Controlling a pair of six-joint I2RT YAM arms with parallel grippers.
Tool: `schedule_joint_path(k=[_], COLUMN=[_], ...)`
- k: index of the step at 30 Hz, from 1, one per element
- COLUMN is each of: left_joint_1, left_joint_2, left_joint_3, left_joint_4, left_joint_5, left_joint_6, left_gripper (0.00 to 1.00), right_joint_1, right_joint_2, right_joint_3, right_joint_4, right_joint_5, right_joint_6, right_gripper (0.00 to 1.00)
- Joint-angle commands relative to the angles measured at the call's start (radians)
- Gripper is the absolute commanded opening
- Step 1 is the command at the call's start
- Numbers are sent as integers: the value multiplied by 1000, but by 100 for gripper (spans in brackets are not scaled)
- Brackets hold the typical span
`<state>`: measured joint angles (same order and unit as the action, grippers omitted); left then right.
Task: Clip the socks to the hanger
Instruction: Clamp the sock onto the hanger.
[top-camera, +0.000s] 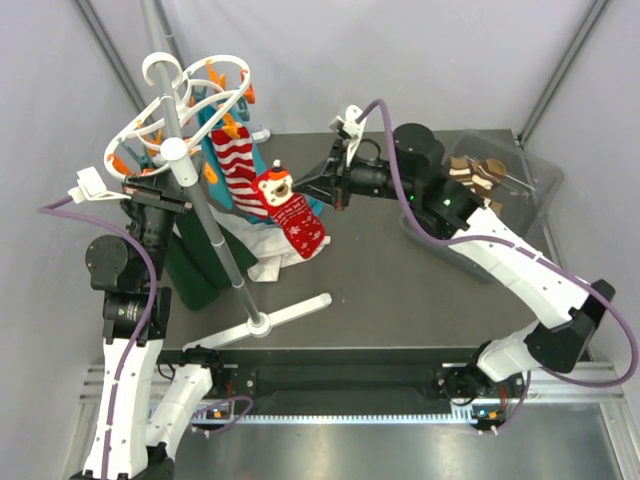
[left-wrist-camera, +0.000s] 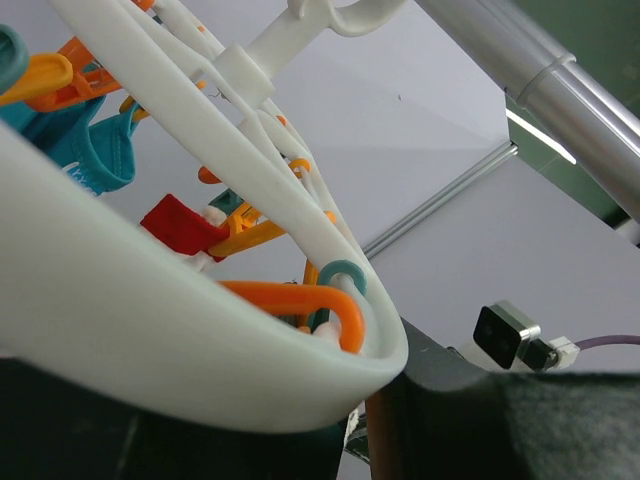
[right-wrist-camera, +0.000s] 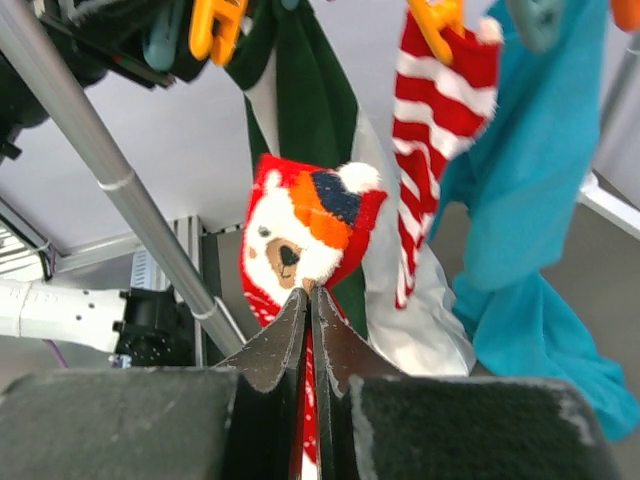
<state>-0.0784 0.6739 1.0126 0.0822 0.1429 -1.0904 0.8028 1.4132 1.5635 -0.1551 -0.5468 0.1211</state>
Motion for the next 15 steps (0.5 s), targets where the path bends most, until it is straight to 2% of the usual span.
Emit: schedule_joint_path(k=[1,15], left_joint_1=[-1,-1], left_joint_2=[3,4], left_joint_3=[0,-6], left_joint_4=[-68,-75], left_joint_5=[32,27], left_joint_6=[4,9], left_gripper=[0,0], right_joint_1=[44,111], right_joint_2=[49,201], right_joint_3=[113,274], right_joint_4=[-1,-18], right_joint_5=[30,19], right_joint_6=[-31,-6], right_gripper=[0,0])
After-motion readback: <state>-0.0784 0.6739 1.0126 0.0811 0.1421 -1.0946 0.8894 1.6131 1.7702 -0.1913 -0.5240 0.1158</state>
